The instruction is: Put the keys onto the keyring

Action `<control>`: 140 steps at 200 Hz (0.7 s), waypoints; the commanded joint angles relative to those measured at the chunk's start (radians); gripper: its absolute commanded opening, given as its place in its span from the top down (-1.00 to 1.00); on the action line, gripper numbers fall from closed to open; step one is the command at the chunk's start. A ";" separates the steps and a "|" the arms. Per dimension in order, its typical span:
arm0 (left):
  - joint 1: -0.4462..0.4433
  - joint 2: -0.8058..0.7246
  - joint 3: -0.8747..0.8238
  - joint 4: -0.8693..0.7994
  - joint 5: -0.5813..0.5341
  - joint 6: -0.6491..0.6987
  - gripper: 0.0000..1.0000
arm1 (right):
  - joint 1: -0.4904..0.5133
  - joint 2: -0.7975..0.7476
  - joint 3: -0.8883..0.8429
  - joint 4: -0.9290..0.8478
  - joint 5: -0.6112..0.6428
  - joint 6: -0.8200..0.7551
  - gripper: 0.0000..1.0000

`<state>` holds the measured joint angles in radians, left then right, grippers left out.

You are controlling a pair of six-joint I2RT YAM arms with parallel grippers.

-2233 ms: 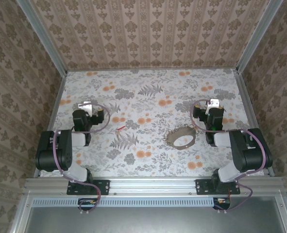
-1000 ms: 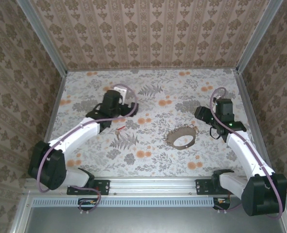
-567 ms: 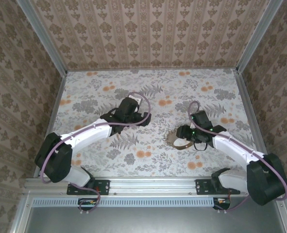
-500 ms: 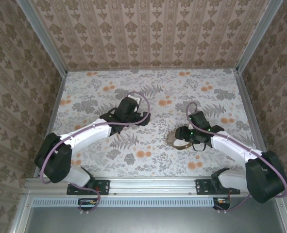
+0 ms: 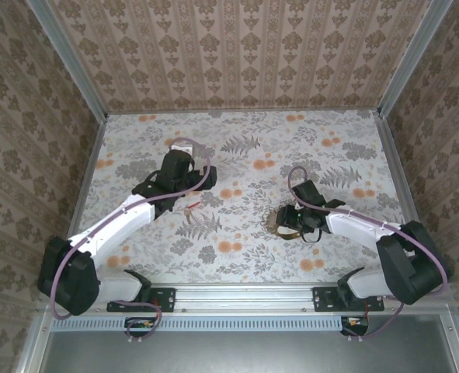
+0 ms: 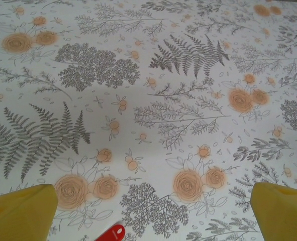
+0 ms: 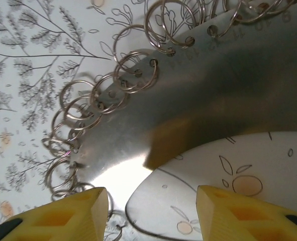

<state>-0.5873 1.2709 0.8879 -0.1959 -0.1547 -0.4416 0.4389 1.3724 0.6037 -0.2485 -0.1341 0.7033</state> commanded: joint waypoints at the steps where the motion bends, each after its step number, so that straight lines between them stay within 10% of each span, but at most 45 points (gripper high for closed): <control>1: 0.009 -0.049 -0.033 -0.026 -0.009 -0.014 -1.00 | 0.017 0.074 0.048 0.043 0.014 0.019 0.06; 140: 0.012 -0.130 -0.110 -0.020 0.016 -0.034 -1.00 | 0.228 0.356 0.375 0.091 -0.008 0.073 0.17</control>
<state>-0.5800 1.1564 0.7856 -0.1993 -0.1539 -0.4572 0.6441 1.7046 0.9085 -0.1913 -0.0944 0.7601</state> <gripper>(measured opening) 0.999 0.410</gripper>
